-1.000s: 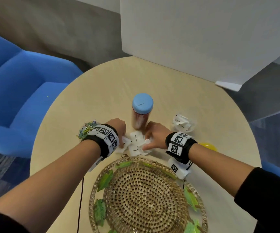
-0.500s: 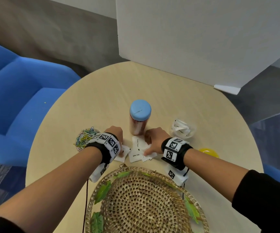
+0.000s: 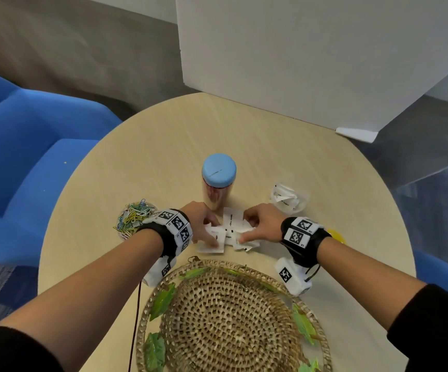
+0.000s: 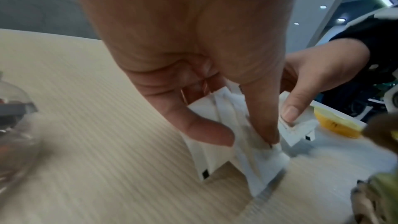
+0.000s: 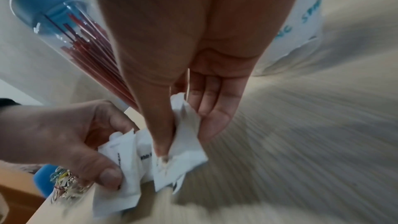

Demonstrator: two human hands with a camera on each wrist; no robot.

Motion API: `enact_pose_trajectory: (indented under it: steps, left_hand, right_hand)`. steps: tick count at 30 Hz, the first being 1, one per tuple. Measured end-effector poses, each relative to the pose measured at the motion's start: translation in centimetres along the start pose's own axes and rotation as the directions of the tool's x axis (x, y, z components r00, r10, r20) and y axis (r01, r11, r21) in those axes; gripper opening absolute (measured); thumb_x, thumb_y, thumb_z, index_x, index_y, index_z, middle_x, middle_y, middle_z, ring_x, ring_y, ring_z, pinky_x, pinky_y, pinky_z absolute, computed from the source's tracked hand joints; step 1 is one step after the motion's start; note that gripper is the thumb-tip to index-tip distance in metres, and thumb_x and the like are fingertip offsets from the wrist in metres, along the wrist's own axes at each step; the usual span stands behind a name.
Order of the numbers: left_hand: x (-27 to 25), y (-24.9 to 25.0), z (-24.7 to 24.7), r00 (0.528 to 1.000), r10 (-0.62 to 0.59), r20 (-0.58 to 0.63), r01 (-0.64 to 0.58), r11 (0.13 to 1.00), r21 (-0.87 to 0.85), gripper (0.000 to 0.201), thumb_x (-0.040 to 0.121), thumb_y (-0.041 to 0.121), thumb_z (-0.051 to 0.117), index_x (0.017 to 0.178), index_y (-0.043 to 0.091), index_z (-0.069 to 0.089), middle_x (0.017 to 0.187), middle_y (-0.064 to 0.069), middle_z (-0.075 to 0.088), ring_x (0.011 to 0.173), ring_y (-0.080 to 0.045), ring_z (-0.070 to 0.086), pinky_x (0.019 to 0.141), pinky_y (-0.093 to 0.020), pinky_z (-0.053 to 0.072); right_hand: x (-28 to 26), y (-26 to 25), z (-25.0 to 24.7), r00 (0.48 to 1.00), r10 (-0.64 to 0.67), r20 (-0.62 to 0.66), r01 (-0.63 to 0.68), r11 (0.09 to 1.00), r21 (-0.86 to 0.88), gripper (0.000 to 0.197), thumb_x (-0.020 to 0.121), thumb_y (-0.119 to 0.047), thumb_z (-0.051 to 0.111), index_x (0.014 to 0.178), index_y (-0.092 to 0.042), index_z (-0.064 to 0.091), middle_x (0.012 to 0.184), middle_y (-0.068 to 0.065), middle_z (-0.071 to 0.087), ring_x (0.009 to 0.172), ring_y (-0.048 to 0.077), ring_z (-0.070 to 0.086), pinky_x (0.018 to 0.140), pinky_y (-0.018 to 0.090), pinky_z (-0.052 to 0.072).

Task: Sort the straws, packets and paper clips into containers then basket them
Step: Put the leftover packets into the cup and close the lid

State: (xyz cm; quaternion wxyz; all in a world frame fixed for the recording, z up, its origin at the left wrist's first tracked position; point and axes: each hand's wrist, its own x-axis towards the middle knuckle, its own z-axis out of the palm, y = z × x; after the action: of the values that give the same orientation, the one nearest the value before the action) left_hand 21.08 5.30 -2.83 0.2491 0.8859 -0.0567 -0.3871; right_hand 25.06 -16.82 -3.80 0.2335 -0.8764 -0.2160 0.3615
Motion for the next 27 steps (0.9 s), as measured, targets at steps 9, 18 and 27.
enact_pose_trajectory:
  steps: [9,18,27]
  left_hand:
    - [-0.1,0.5,-1.1,0.999,-0.02,0.025,0.019,1.0,0.024,0.032,0.078,0.042,0.078,0.094,0.014,0.073,0.075,-0.002,0.071,0.051,-0.012,0.064,0.055,-0.02,0.053]
    - [-1.7,-0.8,-3.4,0.997,-0.075,0.01,0.074,0.996,0.042,0.024,0.077,0.04,0.079,0.083,0.017,0.074,0.063,0.004,0.067,0.049,-0.01,0.064,0.059,-0.024,0.056]
    - [-4.6,-2.5,-5.7,0.981,-0.125,-0.147,0.148,0.976,0.158,0.034,0.077,0.048,0.077,0.073,0.015,0.071,0.064,-0.002,0.065,0.058,-0.015,0.056,0.052,-0.022,0.042]
  right_hand:
    - [-0.4,0.7,0.3,0.994,0.001,-0.108,0.008,0.997,0.082,0.029,0.082,-0.034,0.077,0.107,-0.02,0.074,0.089,0.001,0.065,0.081,0.012,0.056,0.065,0.017,0.038]
    - [-2.1,1.0,-2.2,0.988,-0.015,-0.155,0.023,0.999,0.047,0.034,0.077,-0.03,0.08,0.109,-0.025,0.069,0.071,-0.005,0.051,0.063,0.007,0.047,0.061,0.024,0.037]
    - [1.8,-3.2,0.5,0.981,-0.086,0.172,0.14,0.931,-0.338,0.074,0.082,-0.026,0.07,0.149,-0.031,0.038,0.09,0.0,0.055,0.081,0.019,0.051,0.07,0.024,0.037]
